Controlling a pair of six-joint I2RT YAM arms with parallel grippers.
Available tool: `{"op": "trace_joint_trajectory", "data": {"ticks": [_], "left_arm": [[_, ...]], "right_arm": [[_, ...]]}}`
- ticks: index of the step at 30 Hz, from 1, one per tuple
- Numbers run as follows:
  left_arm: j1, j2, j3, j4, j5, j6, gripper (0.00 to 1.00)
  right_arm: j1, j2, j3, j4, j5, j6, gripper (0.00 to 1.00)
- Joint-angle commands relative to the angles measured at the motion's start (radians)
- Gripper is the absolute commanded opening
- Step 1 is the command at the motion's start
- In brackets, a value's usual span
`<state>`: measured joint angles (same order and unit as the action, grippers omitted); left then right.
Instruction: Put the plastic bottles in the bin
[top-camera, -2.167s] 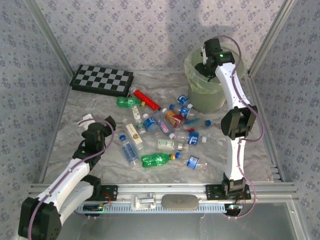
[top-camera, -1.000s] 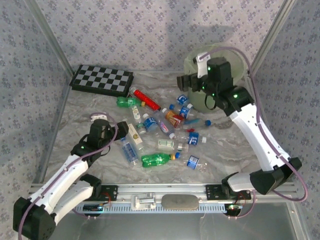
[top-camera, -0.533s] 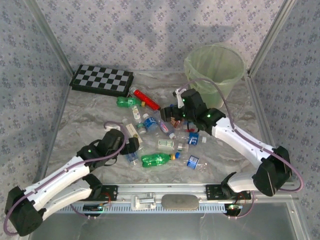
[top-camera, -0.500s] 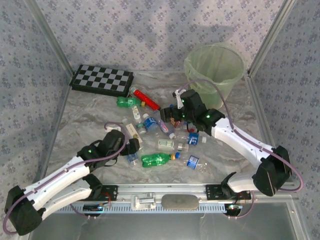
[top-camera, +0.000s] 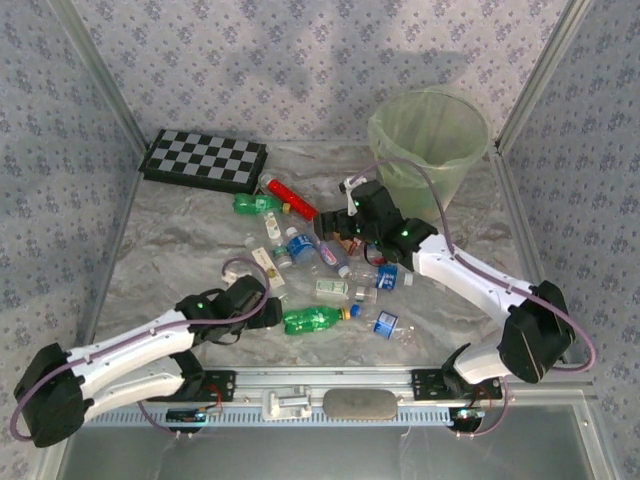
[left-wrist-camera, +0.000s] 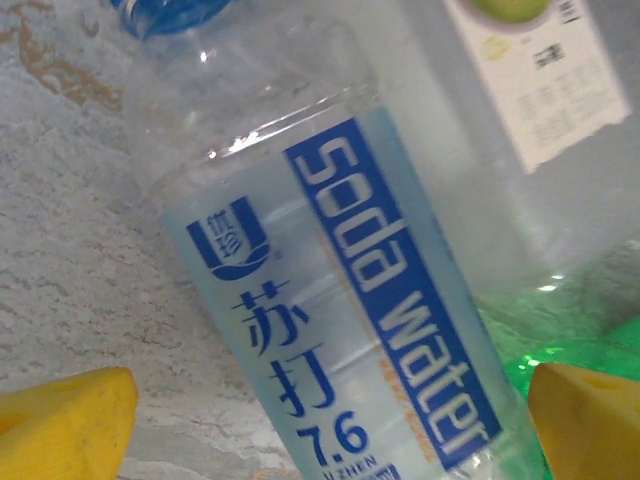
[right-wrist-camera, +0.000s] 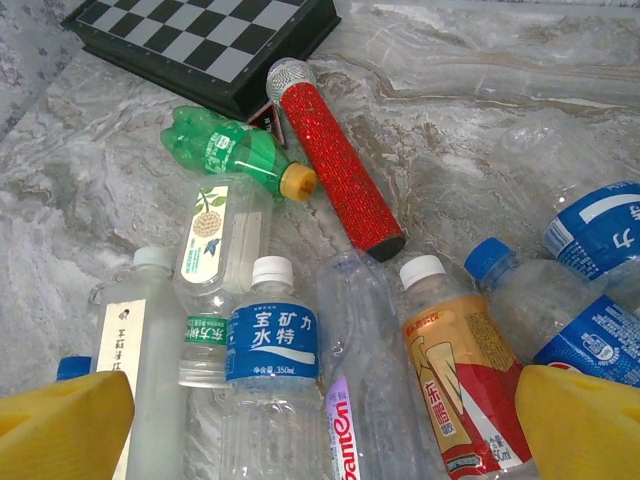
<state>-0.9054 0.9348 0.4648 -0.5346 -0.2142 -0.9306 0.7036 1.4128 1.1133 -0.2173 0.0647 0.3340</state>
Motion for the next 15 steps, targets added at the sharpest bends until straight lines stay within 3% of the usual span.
{"op": "trace_joint_trajectory", "data": {"ticks": [1, 10, 15], "left_arm": [[-0.008, 0.038, -0.014, 0.053, -0.024, -0.027, 1.0], [-0.006, 0.074, -0.045, 0.023, -0.095, -0.054, 0.99], [0.0, 0.052, -0.07, 0.041, -0.123, -0.055, 0.9]], "right_arm": [[0.009, 0.008, 0.022, 0.011, 0.02, 0.016, 1.0], [0.01, 0.024, 0.034, 0.007, 0.028, 0.013, 1.0], [0.012, 0.039, 0.046, 0.002, 0.026, 0.013, 1.0]]}}
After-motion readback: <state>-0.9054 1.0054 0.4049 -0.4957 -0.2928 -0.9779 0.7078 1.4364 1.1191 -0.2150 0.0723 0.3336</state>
